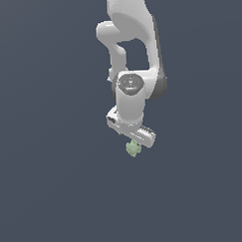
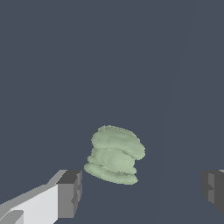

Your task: Pick up the object and move it to a goal position.

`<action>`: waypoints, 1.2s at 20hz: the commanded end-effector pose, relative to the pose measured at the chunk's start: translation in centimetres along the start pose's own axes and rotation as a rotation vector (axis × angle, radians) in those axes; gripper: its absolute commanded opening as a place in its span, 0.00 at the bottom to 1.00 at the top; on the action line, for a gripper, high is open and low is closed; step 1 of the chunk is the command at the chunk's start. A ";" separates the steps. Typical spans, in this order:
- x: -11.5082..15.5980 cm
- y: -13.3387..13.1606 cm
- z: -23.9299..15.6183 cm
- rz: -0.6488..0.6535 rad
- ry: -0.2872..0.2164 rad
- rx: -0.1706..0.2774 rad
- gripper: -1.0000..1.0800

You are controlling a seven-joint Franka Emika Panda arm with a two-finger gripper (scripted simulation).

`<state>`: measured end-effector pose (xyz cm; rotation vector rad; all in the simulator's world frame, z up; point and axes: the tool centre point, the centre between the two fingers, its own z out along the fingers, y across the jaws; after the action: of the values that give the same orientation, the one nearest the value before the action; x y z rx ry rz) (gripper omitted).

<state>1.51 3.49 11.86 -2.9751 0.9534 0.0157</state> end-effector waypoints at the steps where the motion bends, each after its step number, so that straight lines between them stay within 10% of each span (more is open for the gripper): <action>1: -0.2 -0.4 0.6 0.063 0.003 -0.003 0.96; 24: -0.9 -1.7 3.3 0.267 0.016 -0.011 0.96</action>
<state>1.81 5.51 8.90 -2.8370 1.3476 -0.0004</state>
